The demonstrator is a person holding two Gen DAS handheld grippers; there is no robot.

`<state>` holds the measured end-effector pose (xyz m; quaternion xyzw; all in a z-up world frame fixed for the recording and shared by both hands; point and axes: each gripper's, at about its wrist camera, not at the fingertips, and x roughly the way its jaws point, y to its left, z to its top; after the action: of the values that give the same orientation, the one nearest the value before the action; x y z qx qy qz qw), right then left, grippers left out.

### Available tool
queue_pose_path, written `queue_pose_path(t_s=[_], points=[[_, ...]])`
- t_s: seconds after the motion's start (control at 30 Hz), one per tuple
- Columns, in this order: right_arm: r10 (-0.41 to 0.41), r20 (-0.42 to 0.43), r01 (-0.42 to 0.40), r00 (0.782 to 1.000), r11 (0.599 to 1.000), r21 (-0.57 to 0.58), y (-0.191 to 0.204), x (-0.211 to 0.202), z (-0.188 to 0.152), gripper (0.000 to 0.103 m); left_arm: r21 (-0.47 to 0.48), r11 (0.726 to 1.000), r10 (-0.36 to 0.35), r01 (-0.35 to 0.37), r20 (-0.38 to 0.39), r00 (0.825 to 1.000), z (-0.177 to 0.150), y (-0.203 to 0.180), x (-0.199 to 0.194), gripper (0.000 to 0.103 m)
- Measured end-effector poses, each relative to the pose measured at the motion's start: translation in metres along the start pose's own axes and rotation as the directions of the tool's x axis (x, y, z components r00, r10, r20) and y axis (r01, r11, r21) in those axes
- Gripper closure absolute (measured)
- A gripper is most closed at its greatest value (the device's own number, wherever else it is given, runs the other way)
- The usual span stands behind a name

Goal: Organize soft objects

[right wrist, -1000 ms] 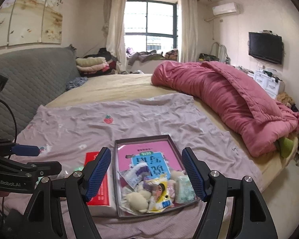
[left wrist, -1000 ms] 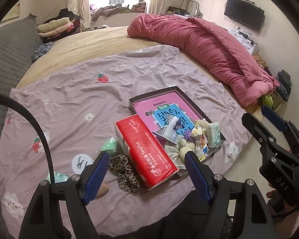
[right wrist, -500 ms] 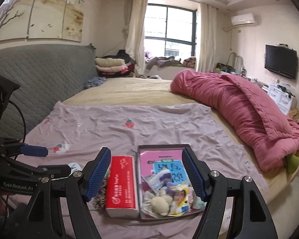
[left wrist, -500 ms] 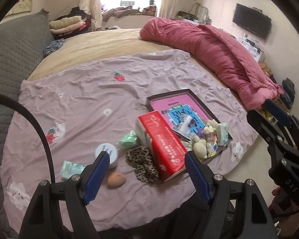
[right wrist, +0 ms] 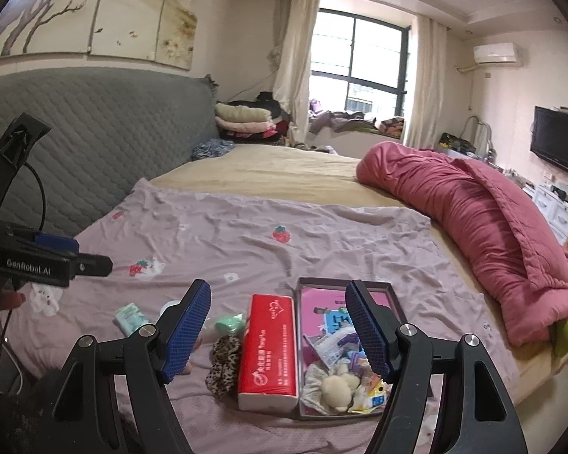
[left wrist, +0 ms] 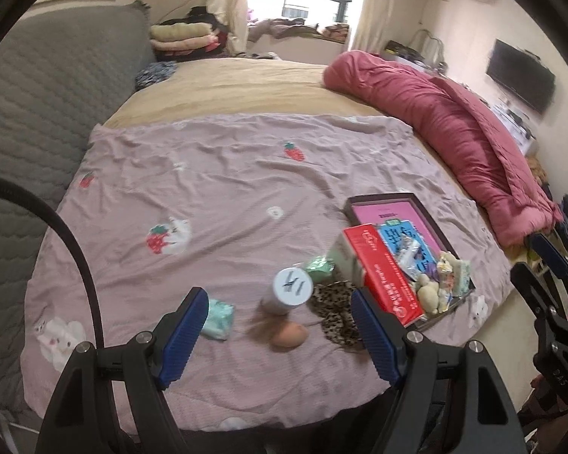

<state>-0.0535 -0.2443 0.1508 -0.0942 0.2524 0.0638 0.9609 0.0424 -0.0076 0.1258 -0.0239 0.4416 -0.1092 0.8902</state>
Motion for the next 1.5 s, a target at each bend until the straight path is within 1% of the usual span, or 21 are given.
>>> queue_pose_path(t_s=[0.17,0.37,0.5,0.67,0.83,1.0,1.13,1.3,1.43,1.47,1.5], points=[[0.022,-0.011,-0.022,1.000,1.000,-0.016,0.008,0.003,-0.004,0.028,-0.039,0.999,0.018,-0.019,-0.021,1.000,-0.012,0.023,0.003,0.026],[0.051,-0.037,-0.052,0.998,0.998,-0.037,0.018,0.012,-0.010,0.028,-0.060,0.998,0.023,-0.026,-0.051,0.998,-0.026,0.038,0.009,0.026],[0.061,-0.065,-0.064,0.996,0.996,-0.060,0.024,0.023,-0.016,0.028,-0.061,0.998,0.009,-0.014,-0.080,0.997,-0.036,0.041,0.020,0.026],[0.085,-0.109,-0.093,0.990,0.993,-0.072,0.028,0.037,-0.024,0.028,-0.052,0.999,-0.016,0.009,-0.134,0.991,-0.050,0.035,0.045,0.026],[0.092,-0.144,-0.105,0.985,0.991,-0.088,0.028,0.052,-0.032,0.028,-0.041,0.998,-0.056,0.048,-0.203,0.978,-0.065,0.018,0.078,0.026],[0.084,-0.192,-0.109,0.978,0.986,-0.126,0.031,0.069,-0.045,0.028,-0.026,0.997,-0.083,0.079,-0.234,0.969,-0.074,0.004,0.101,0.026],[0.078,-0.221,-0.112,0.972,0.982,-0.150,0.034,0.080,-0.055,0.028,-0.034,0.996,-0.094,0.089,-0.257,0.962,-0.076,-0.002,0.124,0.026],[0.081,-0.245,-0.123,0.966,0.979,-0.161,0.033,0.094,-0.059,0.028,-0.058,0.994,-0.106,0.092,-0.299,0.948,-0.078,-0.001,0.156,0.026],[0.094,-0.269,-0.155,0.958,0.964,-0.216,0.035,0.114,-0.056,0.028,-0.104,0.989,-0.131,0.102,-0.325,0.937,-0.080,0.003,0.177,0.026],[0.100,-0.273,-0.169,0.957,0.955,-0.243,0.036,0.120,-0.054,0.028,-0.114,0.988,-0.139,0.107,-0.327,0.935,-0.080,0.003,0.181,0.026],[0.111,-0.285,-0.195,0.952,0.938,-0.285,0.039,0.129,-0.052,0.028,-0.124,0.986,-0.147,0.111,-0.332,0.932,-0.080,0.003,0.185,0.026]])
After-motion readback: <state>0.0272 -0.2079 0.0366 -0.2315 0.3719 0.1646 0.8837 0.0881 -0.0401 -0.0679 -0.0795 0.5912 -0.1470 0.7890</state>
